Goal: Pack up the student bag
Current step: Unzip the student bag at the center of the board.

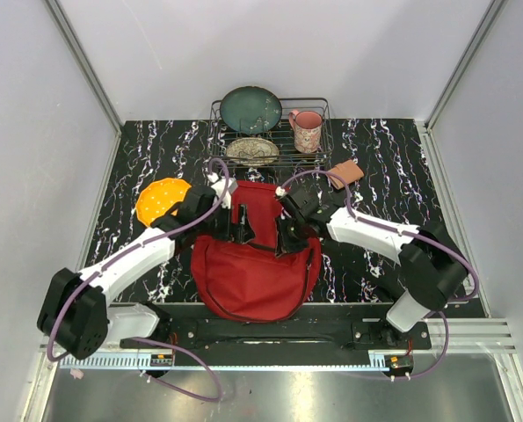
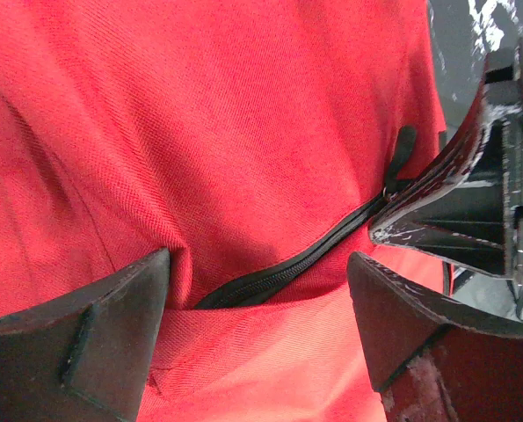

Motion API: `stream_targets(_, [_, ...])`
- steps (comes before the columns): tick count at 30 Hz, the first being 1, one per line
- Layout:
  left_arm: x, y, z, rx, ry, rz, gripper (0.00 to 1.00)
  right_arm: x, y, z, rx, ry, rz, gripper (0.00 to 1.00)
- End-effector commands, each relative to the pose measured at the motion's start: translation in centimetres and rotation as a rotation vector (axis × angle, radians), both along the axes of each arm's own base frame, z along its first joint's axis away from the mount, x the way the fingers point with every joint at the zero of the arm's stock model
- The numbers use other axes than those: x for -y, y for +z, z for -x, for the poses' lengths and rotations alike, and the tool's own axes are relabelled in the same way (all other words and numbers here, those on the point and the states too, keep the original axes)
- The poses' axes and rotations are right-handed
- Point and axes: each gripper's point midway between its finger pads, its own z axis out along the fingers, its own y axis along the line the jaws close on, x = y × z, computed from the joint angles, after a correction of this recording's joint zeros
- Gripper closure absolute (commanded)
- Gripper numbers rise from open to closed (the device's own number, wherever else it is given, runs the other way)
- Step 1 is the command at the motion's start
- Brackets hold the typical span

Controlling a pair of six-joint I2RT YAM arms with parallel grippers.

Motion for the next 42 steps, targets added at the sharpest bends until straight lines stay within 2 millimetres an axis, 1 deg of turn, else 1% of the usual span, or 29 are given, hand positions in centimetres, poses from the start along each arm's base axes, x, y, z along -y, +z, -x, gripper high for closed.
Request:
stream_targets(1, [2.3, -1.1, 1.7, -0.041, -0.097, -0.004, 0.19, 2.3, -4.2, -0.2, 0.030, -0.092, 0.136, 0.85])
stream_targets(2, [2.2, -1.7, 1.9, -0.052, -0.088, -0.015, 0.23, 2.5, -4.5, 0.0, 0.026, -0.093, 0.144, 0.85])
stream_targets(3, [1.6, -2.8, 2.2, -0.067, -0.068, -0.045, 0.25, 2.7, -4.8, 0.3, 0.021, -0.101, 0.150, 0.85])
stream_targets(4, [1.4, -3.3, 2.4, -0.073, -0.057, -0.056, 0.28, 2.6, -4.8, 0.3, 0.025, -0.101, 0.146, 0.85])
stream_targets(5, [0.7, -4.5, 2.7, -0.090, -0.032, -0.077, 0.34, 2.7, -5.0, 0.4, 0.025, -0.108, 0.147, 0.84])
stream_targets(7, [0.2, -5.4, 3.1, -0.102, -0.013, -0.091, 0.39, 2.8, -5.3, 0.7, 0.020, -0.134, 0.136, 0.84])
stream_targets(8, [-0.5, -6.2, 3.3, -0.116, 0.015, -0.108, 0.43, 3.0, -5.7, 1.0, 0.014, -0.142, 0.142, 0.84])
stream_targets(10, [-1.0, -6.8, 3.5, -0.128, 0.048, -0.126, 0.46, 2.9, -5.6, 0.9, 0.020, -0.169, 0.129, 0.84])
stream_targets(11, [-1.9, -7.4, 3.5, -0.143, 0.095, -0.155, 0.49, 2.8, -5.6, 1.1, 0.020, -0.173, 0.125, 0.84])
stream_targets(12, [-2.2, -7.7, 3.5, -0.147, 0.113, -0.171, 0.53, 3.0, -5.7, 1.1, 0.020, -0.196, 0.125, 0.82])
stream_targets(14, [-3.3, -8.7, 3.5, -0.166, 0.159, -0.218, 0.56, 3.1, -5.8, 1.1, 0.022, -0.220, 0.118, 0.79])
stream_targets(15, [-3.6, -9.0, 3.6, -0.171, 0.169, -0.231, 0.59, 3.2, -5.7, 1.0, 0.024, -0.245, 0.113, 0.77])
stream_targets(16, [-3.8, -9.3, 3.6, -0.178, 0.179, -0.246, 0.60, 3.1, -5.7, 0.9, 0.025, -0.255, 0.103, 0.76])
stream_targets(17, [-4.1, -9.5, 3.7, -0.183, 0.194, -0.255, 0.61, 3.4, -6.0, 1.2, 0.016, -0.266, 0.105, 0.76])
stream_targets(19, [-3.9, -9.2, 3.5, -0.169, 0.194, -0.239, 0.58, 3.3, -5.6, 0.8, 0.040, -0.293, 0.085, 0.75])
stream_targets(20, [-3.7, -8.7, 3.3, -0.155, 0.188, -0.226, 0.55, 3.5, -5.8, 1.0, 0.036, -0.304, 0.077, 0.74])
stream_targets(24, [-3.1, -5.4, 1.9, -0.059, 0.191, -0.175, 0.42, 3.2, -4.5, 0.4, 0.079, -0.312, 0.040, 0.73])
stream_targets(25, [-3.1, -4.9, 1.8, -0.051, 0.188, -0.174, 0.37, 3.4, -4.4, 0.3, 0.084, -0.310, 0.049, 0.73])
stream_targets(26, [-3.1, -3.7, 0.8, -0.011, 0.201, -0.178, 0.35, 3.3, -4.0, 0.0, 0.097, -0.309, 0.045, 0.73])
stream_targets(28, [-3.1, -2.4, 0.5, 0.010, 0.202, -0.179, 0.30, 3.3, -3.5, -0.4, 0.115, -0.325, 0.037, 0.72])
stream_targets(29, [-2.8, -1.1, -0.1, 0.039, 0.205, -0.165, 0.25, 3.2, -3.3, -0.5, 0.122, -0.333, 0.031, 0.72])
stream_targets(31, [-2.8, 0.7, -0.7, 0.081, 0.219, -0.140, 0.23, 3.1, -2.8, -0.8, 0.134, -0.347, 0.014, 0.72])
stream_targets(32, [-2.9, 1.3, -0.8, 0.100, 0.228, -0.137, 0.19, 3.0, -2.7, -0.9, 0.133, -0.356, 0.008, 0.72])
stream_targets(34, [-3.1, 3.2, -1.1, 0.154, 0.246, -0.107, 0.15, 2.9, -2.0, -1.1, 0.145, -0.372, -0.015, 0.71])
stream_targets(35, [-3.3, 3.8, -1.3, 0.177, 0.256, -0.105, 0.10, 2.9, -1.8, -1.2, 0.146, -0.388, -0.026, 0.71])
stream_targets(37, [-3.6, 5.4, -1.3, 0.220, 0.253, -0.091, 0.08, 3.1, -1.5, -1.4, 0.155, -0.414, -0.029, 0.71])
stream_targets(38, [-3.6, 5.8, -1.4, 0.232, 0.249, -0.089, 0.07, 3.2, -1.3, -1.4, 0.156, -0.431, -0.038, 0.70])
stream_targets(40, [-3.4, 7.2, -1.5, 0.262, 0.240, -0.069, 0.05, 3.1, -0.8, -1.6, 0.166, -0.446, -0.054, 0.68])
stream_targets(42, [-2.9, 7.6, -1.6, 0.270, 0.217, -0.057, 0.04, 2.8, 0.3, -1.9, 0.181, -0.463, -0.093, 0.64])
